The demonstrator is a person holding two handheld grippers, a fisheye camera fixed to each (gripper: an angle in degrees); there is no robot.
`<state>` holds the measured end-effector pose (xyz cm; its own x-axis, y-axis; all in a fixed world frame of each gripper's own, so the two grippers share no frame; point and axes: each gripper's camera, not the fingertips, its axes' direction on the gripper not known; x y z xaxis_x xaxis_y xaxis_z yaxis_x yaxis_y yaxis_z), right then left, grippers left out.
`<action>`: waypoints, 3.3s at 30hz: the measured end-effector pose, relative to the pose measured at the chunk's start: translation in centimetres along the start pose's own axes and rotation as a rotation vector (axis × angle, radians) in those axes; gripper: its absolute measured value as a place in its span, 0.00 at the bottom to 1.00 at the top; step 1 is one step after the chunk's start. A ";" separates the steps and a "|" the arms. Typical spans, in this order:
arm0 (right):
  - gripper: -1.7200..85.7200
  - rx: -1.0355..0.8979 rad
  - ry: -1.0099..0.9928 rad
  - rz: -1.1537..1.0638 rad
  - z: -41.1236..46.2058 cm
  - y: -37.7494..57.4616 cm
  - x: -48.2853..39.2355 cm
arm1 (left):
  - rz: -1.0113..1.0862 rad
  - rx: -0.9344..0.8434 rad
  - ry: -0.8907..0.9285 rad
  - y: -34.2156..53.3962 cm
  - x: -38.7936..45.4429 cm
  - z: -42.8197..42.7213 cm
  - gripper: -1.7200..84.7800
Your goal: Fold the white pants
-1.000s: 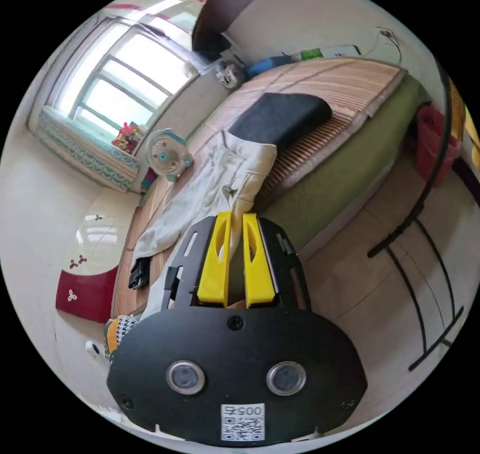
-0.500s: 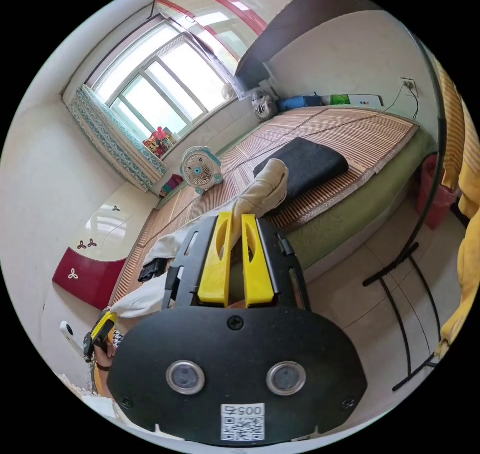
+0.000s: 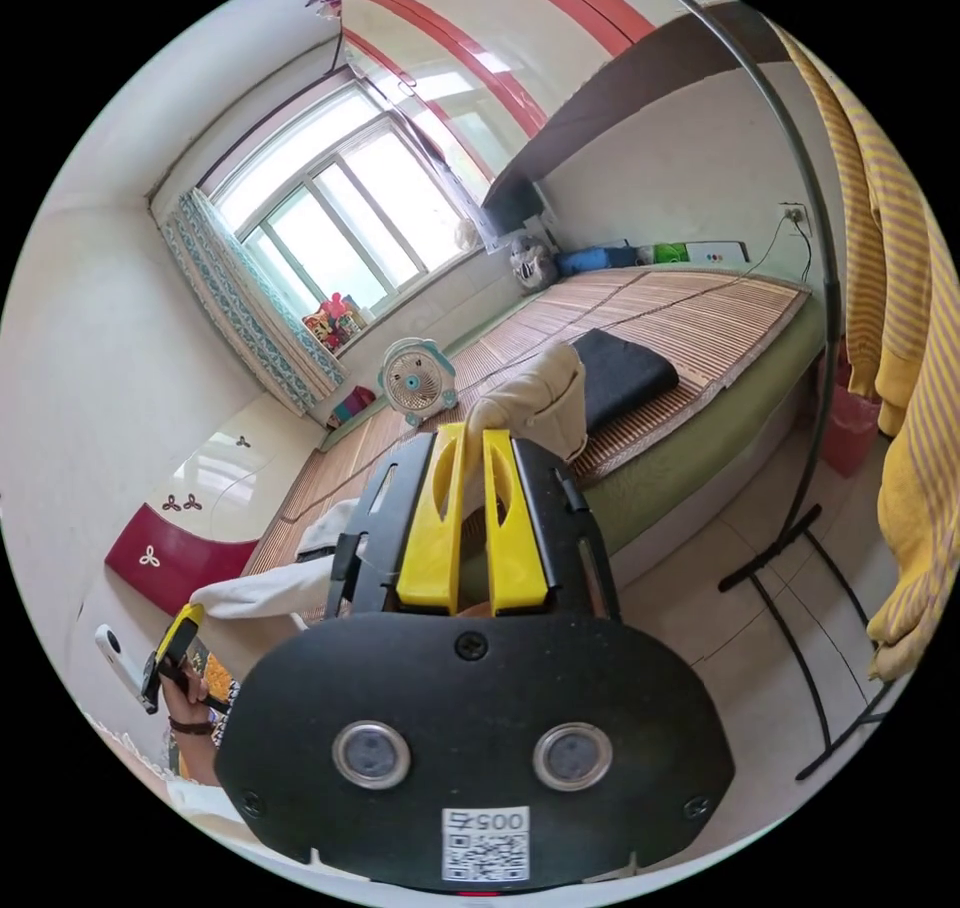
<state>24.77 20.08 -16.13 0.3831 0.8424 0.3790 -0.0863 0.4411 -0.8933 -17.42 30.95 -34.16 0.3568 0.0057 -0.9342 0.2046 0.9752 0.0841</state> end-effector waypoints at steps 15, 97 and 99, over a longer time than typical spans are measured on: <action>0.01 -0.211 0.063 0.034 6.6 1.2 0.4 | -0.068 -0.173 -0.066 -0.6 -0.6 5.5 0.06; 0.19 -0.420 0.153 0.375 28.0 -5.6 12.2 | -0.534 -0.319 0.007 8.1 -12.0 13.7 0.07; 0.18 -0.426 0.173 0.424 28.6 -5.4 12.3 | -0.541 -0.336 -0.006 8.7 -12.3 13.5 0.07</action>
<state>3.61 36.89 0.27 0.5426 0.8389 -0.0425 0.0969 -0.1128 -0.9889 -7.74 36.38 -17.30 0.2883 -0.5071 -0.8122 0.0608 0.8562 -0.5130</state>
